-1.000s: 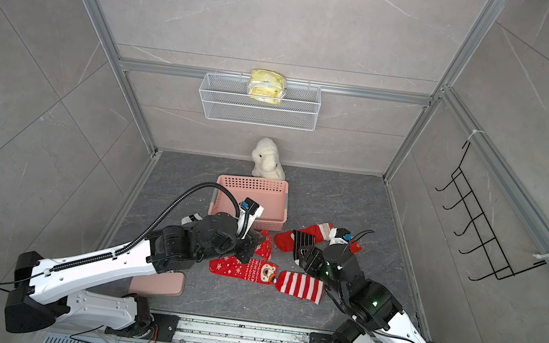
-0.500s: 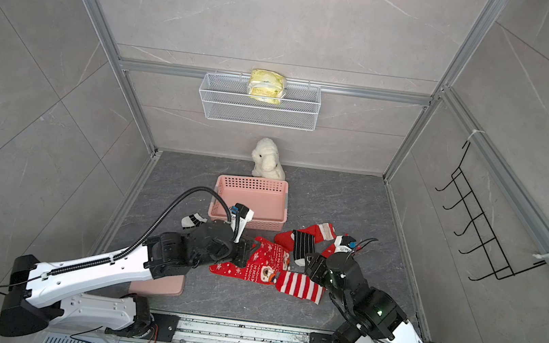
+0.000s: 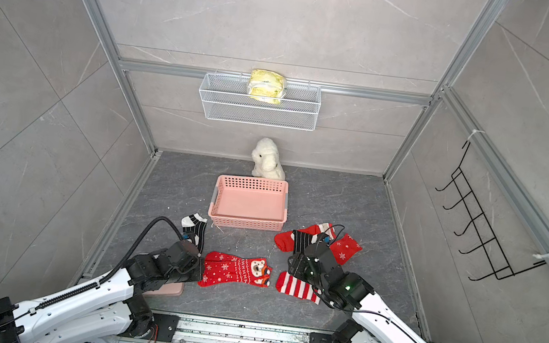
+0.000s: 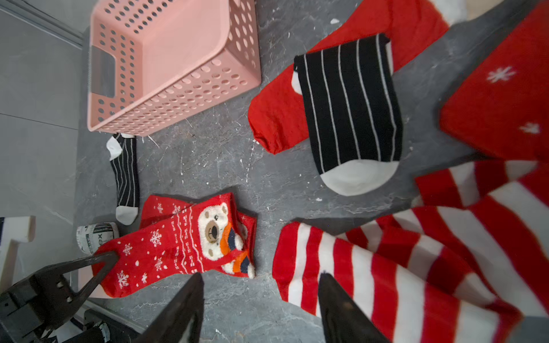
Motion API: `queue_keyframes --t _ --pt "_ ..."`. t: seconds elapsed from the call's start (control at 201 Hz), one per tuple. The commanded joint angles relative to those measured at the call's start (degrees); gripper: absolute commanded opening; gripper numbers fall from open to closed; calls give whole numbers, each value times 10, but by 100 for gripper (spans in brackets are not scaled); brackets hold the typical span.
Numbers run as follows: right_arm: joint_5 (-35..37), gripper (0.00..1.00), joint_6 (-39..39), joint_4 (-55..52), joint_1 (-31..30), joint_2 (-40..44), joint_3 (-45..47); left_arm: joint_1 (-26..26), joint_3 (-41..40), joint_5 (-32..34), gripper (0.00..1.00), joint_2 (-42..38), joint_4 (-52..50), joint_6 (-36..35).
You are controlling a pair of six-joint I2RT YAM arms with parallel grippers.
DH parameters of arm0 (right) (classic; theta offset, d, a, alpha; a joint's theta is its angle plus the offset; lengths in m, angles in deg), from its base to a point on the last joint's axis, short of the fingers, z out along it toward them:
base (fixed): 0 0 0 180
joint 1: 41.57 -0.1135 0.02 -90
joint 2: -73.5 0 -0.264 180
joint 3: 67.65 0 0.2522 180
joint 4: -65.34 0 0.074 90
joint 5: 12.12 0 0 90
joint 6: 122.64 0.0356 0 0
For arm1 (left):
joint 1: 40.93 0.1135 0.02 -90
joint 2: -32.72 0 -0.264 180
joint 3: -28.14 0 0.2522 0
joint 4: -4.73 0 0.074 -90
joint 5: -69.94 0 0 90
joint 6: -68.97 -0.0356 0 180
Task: Place the socks together as a pair
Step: Place the sock in the sock.
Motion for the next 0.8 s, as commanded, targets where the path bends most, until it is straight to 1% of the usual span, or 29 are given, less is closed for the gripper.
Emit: queue_keyframes --t 0.0,0.07,0.154,0.219,0.264,0.348,0.423,0.483,0.547,0.622,0.687,0.791 --pt "-17 56 -35 45 -12 -48 -10 4 -5 -26 0 -4 12 10" --pt "-16 51 -49 59 -23 -86 -21 4 -12 -31 2 9 20 14" --pt "-7 49 -65 67 -43 -135 -40 4 -10 -26 2 28 17 15" --pt "6 46 -73 71 -58 -171 -55 4 -8 -14 2 38 12 15" --pt "8 46 -78 77 -64 -197 -62 4 -9 -6 3 43 11 16" --pt "5 45 -84 95 -70 -238 -77 4 -9 1 11 51 12 17" --pt "0 45 -87 119 -73 -261 -82 4 -7 0 14 54 11 11" --pt "-4 45 -88 135 -73 -277 -86 4 -2 -2 19 52 5 7" --pt "-6 45 -89 142 -73 -295 -94 4 -1 -1 35 46 2 10" --pt "-7 45 -88 150 -73 -311 -98 4 -4 -5 43 35 2 13" --pt "-7 45 -86 153 -73 -322 -101 4 -2 -6 45 26 -3 18" --pt "-9 41 -83 160 -73 -336 -102 4 -10 -4 44 11 -7 48"
